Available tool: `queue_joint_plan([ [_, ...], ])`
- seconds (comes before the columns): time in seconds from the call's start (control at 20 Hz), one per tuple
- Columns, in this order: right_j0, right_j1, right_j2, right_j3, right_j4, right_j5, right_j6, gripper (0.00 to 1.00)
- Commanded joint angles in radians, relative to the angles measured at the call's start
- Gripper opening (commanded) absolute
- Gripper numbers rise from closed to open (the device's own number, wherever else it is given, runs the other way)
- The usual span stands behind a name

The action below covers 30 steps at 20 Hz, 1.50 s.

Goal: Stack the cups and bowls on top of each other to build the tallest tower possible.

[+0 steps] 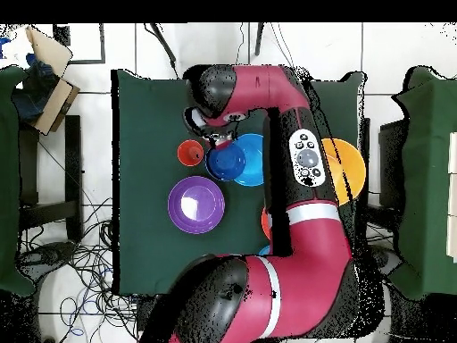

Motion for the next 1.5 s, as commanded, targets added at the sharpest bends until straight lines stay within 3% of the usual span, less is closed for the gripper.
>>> queue_joint_plan([
  [0.05, 0.019, 0.005, -0.009, -0.078, 0.046, 0.045, 0.001, 0.0],
  [0.45, 0.049, 0.078, 0.007, -0.243, 0.074, 0.098, 0.01, 0.0],
  [1.0, 0.101, 0.181, 0.026, -0.467, 0.046, 0.184, 0.024, 0.0],
  [1.5, 0.132, 0.196, 0.004, -0.466, 0.083, 0.191, 0.077, 0.0],
])
